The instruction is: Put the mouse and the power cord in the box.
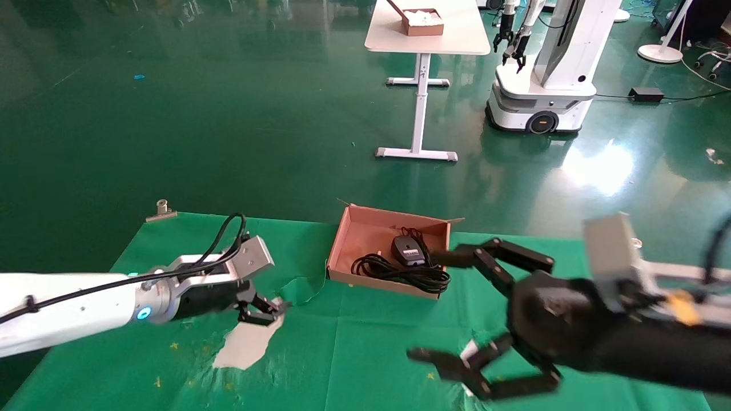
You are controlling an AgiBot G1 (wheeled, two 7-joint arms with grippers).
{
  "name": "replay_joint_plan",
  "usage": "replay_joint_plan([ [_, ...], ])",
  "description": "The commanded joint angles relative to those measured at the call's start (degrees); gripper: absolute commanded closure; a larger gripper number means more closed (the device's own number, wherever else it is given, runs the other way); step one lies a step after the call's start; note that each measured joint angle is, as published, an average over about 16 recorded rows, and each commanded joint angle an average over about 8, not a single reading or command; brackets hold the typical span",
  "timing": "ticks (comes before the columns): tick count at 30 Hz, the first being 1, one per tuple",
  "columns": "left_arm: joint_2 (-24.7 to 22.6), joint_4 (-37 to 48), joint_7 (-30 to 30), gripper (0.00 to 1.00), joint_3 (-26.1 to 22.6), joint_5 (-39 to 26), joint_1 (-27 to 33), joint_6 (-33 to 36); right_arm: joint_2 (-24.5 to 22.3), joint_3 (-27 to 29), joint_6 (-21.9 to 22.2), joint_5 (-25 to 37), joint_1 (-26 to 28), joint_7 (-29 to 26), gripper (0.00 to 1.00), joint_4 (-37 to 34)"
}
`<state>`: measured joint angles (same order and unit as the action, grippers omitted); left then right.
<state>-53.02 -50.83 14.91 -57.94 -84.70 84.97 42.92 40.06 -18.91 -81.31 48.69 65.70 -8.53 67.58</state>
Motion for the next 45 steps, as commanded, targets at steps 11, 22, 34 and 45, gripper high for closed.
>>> replay_joint_plan([
  [11,5.5,-7.0,-1.3,0.00,12.9,13.2,-7.2,13.2,-5.0,2.9,-4.4,-6.8,-4.1,-2.2,0.00,6.0],
  [22,10.6,-13.5,-2.5,0.00,24.8,25.3,-13.8,25.3,-5.1,2.8,-4.4,-6.9,-4.1,-2.2,0.00,5.9],
  [34,16.2,-20.4,-3.7,0.00,37.6,38.5,-21.0,38.4,-5.1,2.8,-4.4,-6.9,-4.1,-2.1,0.00,5.9],
  [45,18.8,-23.8,-4.3,0.00,43.8,44.8,-24.4,44.7,-5.2,2.8,-4.4,-7.0,-4.2,-2.1,0.00,6.0],
])
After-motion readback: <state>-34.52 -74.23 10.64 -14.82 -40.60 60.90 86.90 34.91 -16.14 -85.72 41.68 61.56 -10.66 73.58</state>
